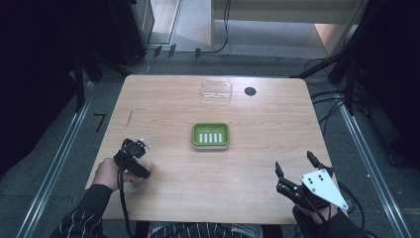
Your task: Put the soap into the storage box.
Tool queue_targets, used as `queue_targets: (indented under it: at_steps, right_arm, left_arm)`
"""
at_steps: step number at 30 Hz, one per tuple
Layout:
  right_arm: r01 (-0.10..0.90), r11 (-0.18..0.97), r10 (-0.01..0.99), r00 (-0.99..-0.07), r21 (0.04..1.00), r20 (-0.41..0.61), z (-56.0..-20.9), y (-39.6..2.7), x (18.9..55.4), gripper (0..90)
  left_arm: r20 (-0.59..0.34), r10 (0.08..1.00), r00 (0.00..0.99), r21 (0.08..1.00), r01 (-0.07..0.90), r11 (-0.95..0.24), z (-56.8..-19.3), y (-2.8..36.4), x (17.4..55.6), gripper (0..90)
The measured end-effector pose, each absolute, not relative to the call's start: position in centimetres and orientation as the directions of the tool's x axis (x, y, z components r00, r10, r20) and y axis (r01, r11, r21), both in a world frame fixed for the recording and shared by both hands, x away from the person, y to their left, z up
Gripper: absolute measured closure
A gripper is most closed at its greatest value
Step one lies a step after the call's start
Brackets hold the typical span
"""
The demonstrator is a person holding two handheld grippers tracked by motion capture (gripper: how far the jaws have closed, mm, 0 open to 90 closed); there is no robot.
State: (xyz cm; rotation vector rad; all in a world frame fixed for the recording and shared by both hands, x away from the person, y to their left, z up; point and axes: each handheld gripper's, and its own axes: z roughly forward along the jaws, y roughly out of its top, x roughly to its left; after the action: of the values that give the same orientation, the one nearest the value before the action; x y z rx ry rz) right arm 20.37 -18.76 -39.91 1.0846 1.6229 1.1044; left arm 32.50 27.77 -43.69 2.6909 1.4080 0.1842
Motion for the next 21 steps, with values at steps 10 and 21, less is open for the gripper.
queue_targets:
  at_steps: [10, 21]
  right_arm:
    - [0.184, 0.228, 0.953, -0.244, 0.956, -0.180, -39.9, -18.8, 20.4, 13.4]
    - [0.186, 0.222, 0.955, -0.240, 0.957, -0.175, -39.9, -18.9, 20.3, 13.4]
  left_arm:
    - [0.074, 0.772, 0.632, 0.138, 0.760, -0.635, -43.3, 25.9, 33.4, 33.5]
    - [0.087, 0.722, 0.687, 0.140, 0.709, -0.691, -42.9, 24.3, 34.3, 33.6]
